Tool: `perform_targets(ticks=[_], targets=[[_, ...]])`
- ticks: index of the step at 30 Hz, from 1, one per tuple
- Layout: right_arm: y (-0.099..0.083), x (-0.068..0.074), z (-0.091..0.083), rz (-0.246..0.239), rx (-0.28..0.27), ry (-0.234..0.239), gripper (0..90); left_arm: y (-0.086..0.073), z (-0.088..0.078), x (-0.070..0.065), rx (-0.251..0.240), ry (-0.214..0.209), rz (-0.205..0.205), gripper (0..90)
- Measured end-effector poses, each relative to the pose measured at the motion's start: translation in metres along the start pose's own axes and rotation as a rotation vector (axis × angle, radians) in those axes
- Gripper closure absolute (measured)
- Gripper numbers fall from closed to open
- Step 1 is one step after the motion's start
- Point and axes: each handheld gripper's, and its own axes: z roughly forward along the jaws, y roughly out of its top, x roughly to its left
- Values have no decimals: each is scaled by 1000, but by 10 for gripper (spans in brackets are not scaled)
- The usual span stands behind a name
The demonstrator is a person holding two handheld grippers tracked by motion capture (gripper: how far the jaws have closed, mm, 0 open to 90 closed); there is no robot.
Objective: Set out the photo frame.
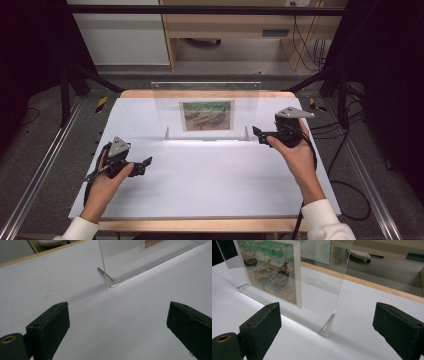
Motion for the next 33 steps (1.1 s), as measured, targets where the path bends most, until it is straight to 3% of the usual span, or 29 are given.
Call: perform_targets(ticks=[9, 26, 29, 33], targets=[[-37, -1, -15, 39, 13, -8, 71, -5, -1, 5, 5, 29, -7, 53], [-93, 0, -27, 54, 79, -46, 66, -13, -6, 16, 12, 52, -25, 54], [-104, -1, -28, 81, 89, -44, 65, -15, -6, 18, 20, 58, -24, 54], [-118, -1, -27, 46, 138, -63, 66, -18, -6, 18, 22, 63, -21, 54]])
